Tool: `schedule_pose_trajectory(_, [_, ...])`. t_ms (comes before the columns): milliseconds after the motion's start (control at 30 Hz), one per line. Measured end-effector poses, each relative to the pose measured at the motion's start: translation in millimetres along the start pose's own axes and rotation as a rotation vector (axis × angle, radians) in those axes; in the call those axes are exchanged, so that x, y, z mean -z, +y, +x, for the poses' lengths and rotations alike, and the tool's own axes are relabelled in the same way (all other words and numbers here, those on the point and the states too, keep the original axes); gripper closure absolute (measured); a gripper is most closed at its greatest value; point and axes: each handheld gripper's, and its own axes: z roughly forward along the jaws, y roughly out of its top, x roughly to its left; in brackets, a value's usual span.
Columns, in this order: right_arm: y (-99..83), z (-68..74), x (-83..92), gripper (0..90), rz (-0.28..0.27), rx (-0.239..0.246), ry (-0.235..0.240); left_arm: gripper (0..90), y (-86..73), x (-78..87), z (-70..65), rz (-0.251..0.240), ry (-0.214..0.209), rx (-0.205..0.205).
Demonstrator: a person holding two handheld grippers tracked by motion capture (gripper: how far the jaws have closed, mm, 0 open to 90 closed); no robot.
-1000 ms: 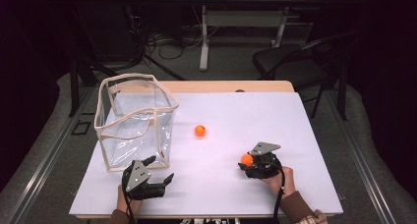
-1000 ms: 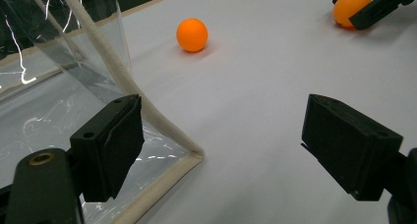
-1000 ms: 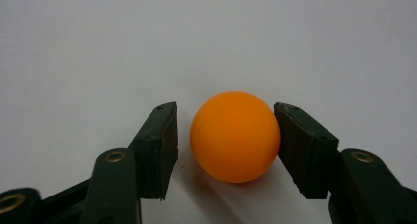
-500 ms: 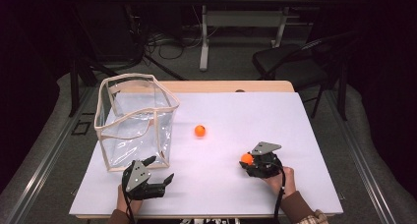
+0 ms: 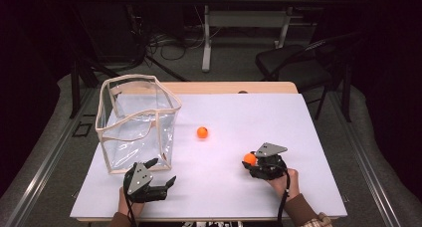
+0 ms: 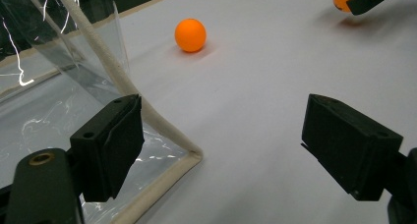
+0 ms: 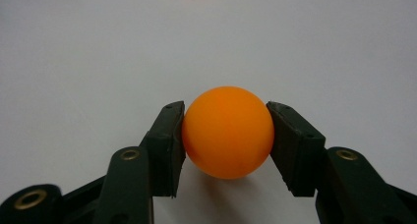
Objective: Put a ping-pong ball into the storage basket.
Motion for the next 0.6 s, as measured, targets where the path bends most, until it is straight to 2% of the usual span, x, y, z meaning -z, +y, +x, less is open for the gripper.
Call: schedule_pose_trajectory(600, [10.4,3.5,3.3,50.1,-0.07,0.002,0.019,15.9,-0.1,0.0,0.2,-0.002,0.0,-0.002])
